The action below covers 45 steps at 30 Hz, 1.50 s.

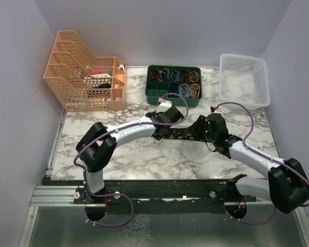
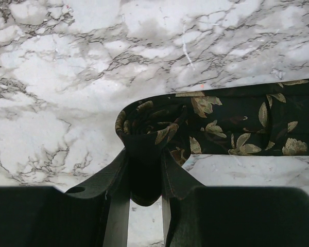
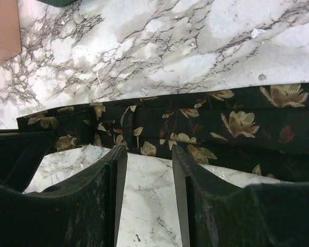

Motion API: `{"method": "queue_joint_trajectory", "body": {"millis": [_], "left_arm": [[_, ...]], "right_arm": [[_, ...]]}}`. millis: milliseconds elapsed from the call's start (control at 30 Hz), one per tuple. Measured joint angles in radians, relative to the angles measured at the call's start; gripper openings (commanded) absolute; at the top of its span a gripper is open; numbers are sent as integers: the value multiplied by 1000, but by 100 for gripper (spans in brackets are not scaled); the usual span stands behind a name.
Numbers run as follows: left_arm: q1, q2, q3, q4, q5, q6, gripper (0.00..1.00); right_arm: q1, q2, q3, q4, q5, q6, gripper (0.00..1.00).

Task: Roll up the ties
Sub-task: Roll the tie at the center of the board.

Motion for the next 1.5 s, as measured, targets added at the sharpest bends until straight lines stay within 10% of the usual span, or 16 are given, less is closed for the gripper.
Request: {"method": "queue_joint_trajectory", "body": {"millis": [1500], "left_arm": [[-84,317,407,-231,-163,-40,16]], "right_arm": [[-201,302,79,45,-264,-128,40]]}}
